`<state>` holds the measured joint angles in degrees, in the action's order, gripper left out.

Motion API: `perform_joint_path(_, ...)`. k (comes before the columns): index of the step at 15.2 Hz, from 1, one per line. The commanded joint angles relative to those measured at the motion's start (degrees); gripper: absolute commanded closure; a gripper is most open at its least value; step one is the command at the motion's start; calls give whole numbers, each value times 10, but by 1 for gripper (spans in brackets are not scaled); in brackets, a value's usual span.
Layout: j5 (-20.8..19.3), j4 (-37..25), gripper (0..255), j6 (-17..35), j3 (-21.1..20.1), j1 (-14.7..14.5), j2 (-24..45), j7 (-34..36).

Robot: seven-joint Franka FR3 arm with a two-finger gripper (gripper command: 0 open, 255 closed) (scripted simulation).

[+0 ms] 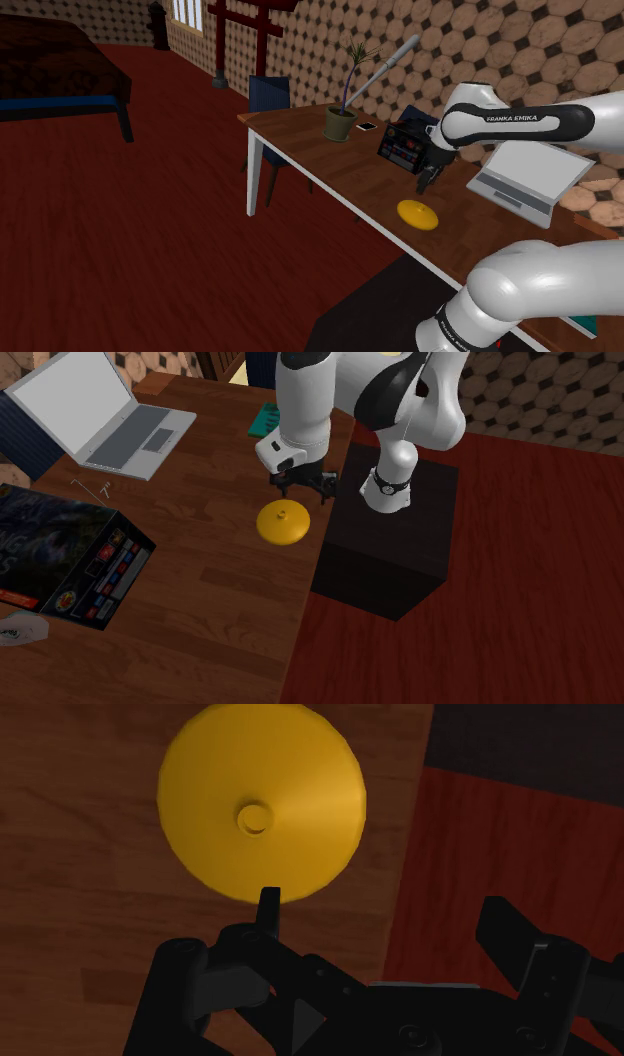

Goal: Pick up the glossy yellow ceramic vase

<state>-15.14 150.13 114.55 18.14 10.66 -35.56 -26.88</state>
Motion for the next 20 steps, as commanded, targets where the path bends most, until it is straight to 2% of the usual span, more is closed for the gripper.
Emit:
perform_joint_path(1,-9,0,0,27,20,7,25,-15)
perform_joint_path(6,-26,-7,0,105,81,24,106,-63)
perform_joint_path(13,-27,21,0,172,95,21,146,-63)
perform_joint_path(16,-27,23,0,177,96,21,149,-63)
perform_joint_path(17,-27,23,255,178,96,21,150,-63)
perform_joint_path(20,-27,23,255,177,96,21,149,-63)
